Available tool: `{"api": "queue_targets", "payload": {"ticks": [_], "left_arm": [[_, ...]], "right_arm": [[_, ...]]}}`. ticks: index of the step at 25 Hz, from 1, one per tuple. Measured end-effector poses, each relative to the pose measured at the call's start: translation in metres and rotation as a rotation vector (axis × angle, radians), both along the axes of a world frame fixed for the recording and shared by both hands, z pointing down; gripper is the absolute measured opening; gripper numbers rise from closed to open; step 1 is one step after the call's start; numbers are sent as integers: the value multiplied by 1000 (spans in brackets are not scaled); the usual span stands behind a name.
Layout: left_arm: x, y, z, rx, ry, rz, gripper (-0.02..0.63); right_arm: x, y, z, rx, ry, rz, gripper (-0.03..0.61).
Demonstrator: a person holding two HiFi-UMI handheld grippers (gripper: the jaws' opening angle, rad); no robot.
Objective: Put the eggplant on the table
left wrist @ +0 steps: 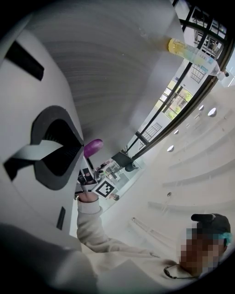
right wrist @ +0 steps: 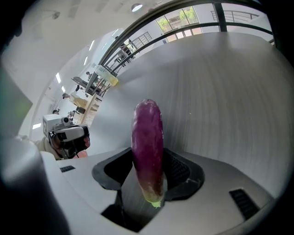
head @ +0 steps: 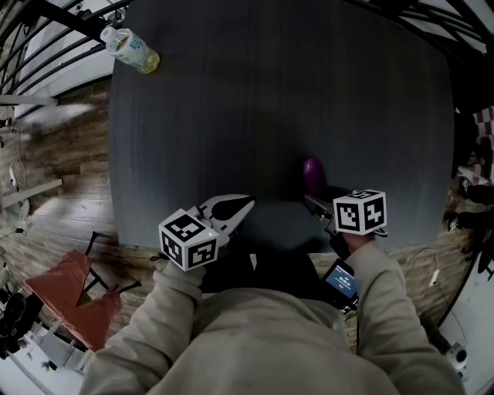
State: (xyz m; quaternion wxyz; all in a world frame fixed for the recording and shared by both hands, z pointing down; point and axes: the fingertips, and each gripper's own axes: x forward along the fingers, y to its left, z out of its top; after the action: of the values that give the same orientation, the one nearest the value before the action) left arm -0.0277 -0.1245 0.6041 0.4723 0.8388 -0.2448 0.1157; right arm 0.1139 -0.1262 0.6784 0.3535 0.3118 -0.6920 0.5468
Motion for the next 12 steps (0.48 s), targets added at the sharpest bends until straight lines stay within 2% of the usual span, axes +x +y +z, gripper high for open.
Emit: {"api": "queue_targets", "payload": {"ticks": [6,12], "left_arm": [[-4,-2,-1,1,-2,-3,2],[-9,-1,-1,-3,-1,-11,2]], "right_arm": [[6,1,7,6,57,-5,208],[10,2,12,14,95,-15,251]]}}
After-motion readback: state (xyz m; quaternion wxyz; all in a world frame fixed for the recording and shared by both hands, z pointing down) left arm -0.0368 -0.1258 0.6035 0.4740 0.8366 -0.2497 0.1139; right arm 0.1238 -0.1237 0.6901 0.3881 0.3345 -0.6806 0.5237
